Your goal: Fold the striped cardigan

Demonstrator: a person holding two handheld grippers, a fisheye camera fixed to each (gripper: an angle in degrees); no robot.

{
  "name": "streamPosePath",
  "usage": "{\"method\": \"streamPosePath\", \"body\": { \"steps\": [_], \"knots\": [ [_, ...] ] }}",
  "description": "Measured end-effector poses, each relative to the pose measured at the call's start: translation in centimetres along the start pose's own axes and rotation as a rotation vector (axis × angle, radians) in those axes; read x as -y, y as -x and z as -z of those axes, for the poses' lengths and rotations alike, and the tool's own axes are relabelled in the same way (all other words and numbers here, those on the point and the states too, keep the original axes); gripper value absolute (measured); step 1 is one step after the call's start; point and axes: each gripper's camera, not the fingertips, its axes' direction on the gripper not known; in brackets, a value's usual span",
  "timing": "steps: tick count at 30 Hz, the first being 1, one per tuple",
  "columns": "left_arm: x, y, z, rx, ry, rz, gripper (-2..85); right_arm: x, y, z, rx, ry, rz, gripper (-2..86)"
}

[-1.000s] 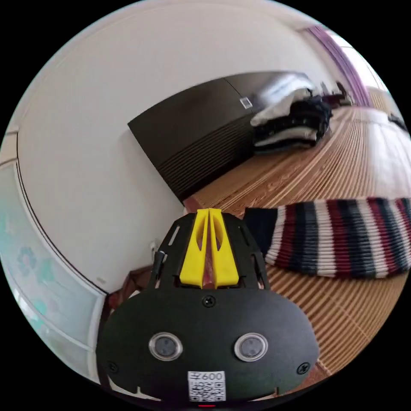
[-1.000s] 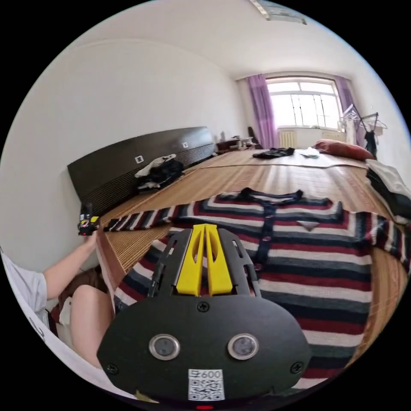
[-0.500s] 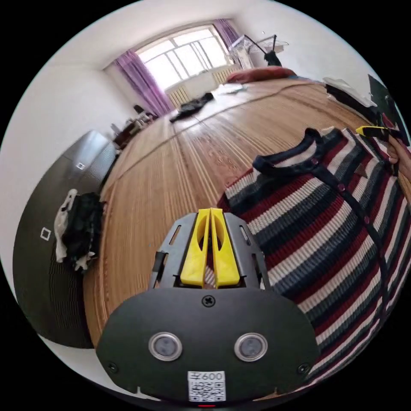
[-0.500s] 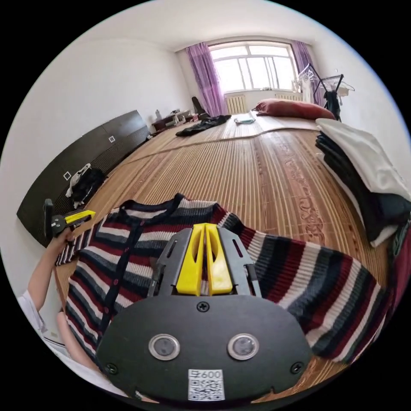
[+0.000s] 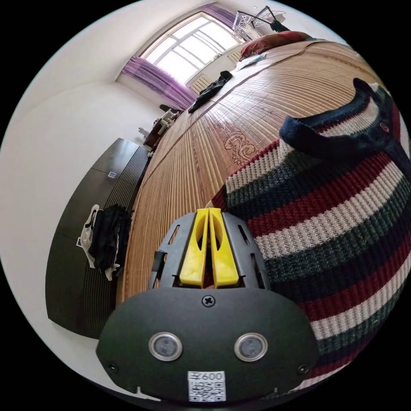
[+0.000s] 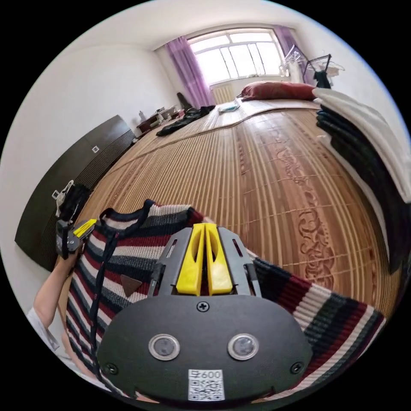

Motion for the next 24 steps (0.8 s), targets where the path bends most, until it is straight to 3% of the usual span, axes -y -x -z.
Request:
{"method": "streamPosePath", "body": {
  "steps": [3, 5, 6, 8, 9, 11, 13, 18, 20, 24],
  "knots": [
    [-2.4, 2.0, 3.0, -0.050, -0.091, 0.093, 0.5, -4.4, -0.6, 5.4, -0.052, -0.349, -0.086, -0.8],
    [-5.3, 3.6, 6.9, 0.038, -0.261, 0.222, 0.6, -7.3, -0.9, 8.8, -0.116, -0.539, -0.186, -0.8],
    [-7.7, 4.1, 10.1, 0.123, -0.427, 0.271, 0.7, -7.6, -0.8, 9.7, -0.122, -0.566, -0.189, -0.8],
    [-10.3, 4.0, 14.8, 0.279, -0.569, 0.278, 0.7, -7.5, -0.1, 14.2, -0.093, -0.507, -0.032, -0.8],
    [-11.1, 3.9, 17.4, 0.303, -0.556, 0.248, 0.7, -7.3, 0.1, 15.3, -0.096, -0.454, 0.026, -0.8],
    [-12.7, 4.2, 21.3, 0.242, -0.505, 0.208, 0.8, -7.7, -0.1, 18.8, -0.206, -0.174, 0.153, -0.8],
    [-15.8, 4.6, 25.8, 0.142, -0.480, 0.188, 0.8, -10.3, -2.3, 21.5, -0.297, -0.043, 0.151, -0.7],
    [-29.3, 2.1, 38.9, 0.014, -0.606, 0.041, 0.9, -19.6, -11.3, 32.0, -0.390, -0.066, 0.007, 1.0],
    [-32.2, 0.6, 41.5, 0.010, -0.567, 0.024, 0.9, -22.7, -16.2, 35.0, -0.321, -0.096, -0.145, 3.1],
    [-36.0, -2.0, 45.5, -0.056, -0.453, 0.121, 1.0, -24.3, -18.7, 34.0, -0.207, -0.058, -0.161, 1.6]
  ]
}}
